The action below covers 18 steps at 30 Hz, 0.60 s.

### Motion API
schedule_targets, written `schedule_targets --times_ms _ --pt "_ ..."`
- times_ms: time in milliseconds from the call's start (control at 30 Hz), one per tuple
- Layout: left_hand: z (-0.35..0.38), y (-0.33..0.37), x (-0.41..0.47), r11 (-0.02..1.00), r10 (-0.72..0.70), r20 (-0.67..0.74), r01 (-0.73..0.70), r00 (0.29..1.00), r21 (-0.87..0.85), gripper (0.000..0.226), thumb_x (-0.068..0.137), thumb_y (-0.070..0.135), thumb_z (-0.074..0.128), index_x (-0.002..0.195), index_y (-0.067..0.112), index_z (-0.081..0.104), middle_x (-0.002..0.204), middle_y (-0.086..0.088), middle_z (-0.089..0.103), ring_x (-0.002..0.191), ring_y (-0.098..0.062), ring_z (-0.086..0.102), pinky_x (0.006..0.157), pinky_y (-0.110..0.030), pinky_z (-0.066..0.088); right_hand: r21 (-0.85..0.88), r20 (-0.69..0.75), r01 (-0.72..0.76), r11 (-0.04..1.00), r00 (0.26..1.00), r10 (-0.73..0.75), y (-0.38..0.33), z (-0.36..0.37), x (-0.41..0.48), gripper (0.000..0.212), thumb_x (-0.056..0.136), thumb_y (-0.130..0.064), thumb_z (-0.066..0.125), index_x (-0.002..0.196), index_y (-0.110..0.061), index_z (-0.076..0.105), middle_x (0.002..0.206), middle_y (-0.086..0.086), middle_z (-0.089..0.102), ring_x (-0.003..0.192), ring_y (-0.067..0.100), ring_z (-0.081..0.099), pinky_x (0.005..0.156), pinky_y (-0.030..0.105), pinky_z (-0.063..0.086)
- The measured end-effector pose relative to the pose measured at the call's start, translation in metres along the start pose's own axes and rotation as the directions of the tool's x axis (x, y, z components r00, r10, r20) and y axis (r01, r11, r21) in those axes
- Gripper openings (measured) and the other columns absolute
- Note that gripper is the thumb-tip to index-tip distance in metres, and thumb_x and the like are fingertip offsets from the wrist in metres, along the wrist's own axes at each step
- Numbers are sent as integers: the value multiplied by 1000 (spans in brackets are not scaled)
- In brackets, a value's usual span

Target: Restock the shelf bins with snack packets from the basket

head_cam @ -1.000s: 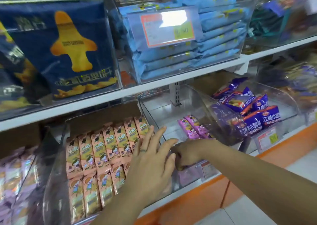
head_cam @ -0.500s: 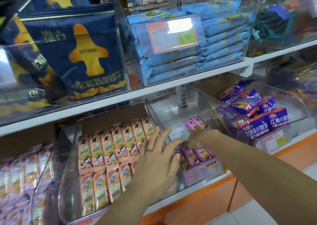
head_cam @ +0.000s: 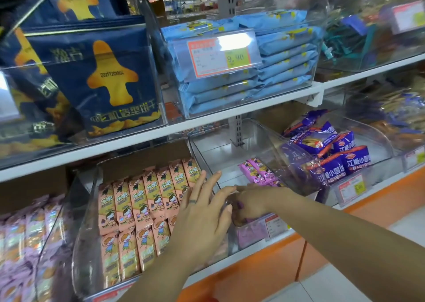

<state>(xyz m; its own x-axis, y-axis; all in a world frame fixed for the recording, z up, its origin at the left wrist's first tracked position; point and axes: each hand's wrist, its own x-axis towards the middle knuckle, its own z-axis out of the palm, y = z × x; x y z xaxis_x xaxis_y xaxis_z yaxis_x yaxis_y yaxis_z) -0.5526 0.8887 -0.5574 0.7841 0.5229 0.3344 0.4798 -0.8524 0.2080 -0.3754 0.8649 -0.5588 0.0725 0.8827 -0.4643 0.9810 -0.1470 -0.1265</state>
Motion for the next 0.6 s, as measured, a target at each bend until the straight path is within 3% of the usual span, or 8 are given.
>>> schedule_targets --times_ms 200,300,400,500,600 --pt "0 0 0 1000 -2 1 2 1000 14 64 87 52 1 140 41 35 158 14 7 137 2 -24 112 -27 -9 9 61 4 1000 998 -5 -4 -6 -1 40 85 -43 57 120 -24 52 111 3 58 98 28 57 89 44 51" --pt "-1 1 -1 999 -7 24 6 1000 32 67 85 53 -4 140 42 32 158 14 4 135 2 -26 113 -28 -9 33 52 -22 999 998 20 -4 -5 -3 43 83 -42 59 122 -23 52 114 3 60 99 28 59 90 44 51" --pt "-4 3 -1 998 -22 55 19 998 56 67 85 52 -5 141 42 29 158 13 1 139 -2 -24 116 -33 -4 160 -11 -53 986 998 55 -3 -7 -15 52 86 -37 58 134 -20 45 128 5 55 105 26 55 88 32 45" --pt "-11 5 0 995 -41 141 29 989 91 48 98 47 9 145 43 19 159 12 -6 144 -11 -19 117 -40 -4 302 -138 -50 952 986 96 -6 -11 -44 62 91 -32 57 147 -22 30 142 8 46 119 26 50 98 33 43" --pt "-23 7 -3 992 -45 184 22 982 125 49 102 44 15 148 43 2 157 11 -18 145 -13 -19 118 -43 -6 363 -298 34 931 951 82 -17 -19 -91 61 94 -33 55 148 -24 29 148 6 40 129 21 45 101 28 36"
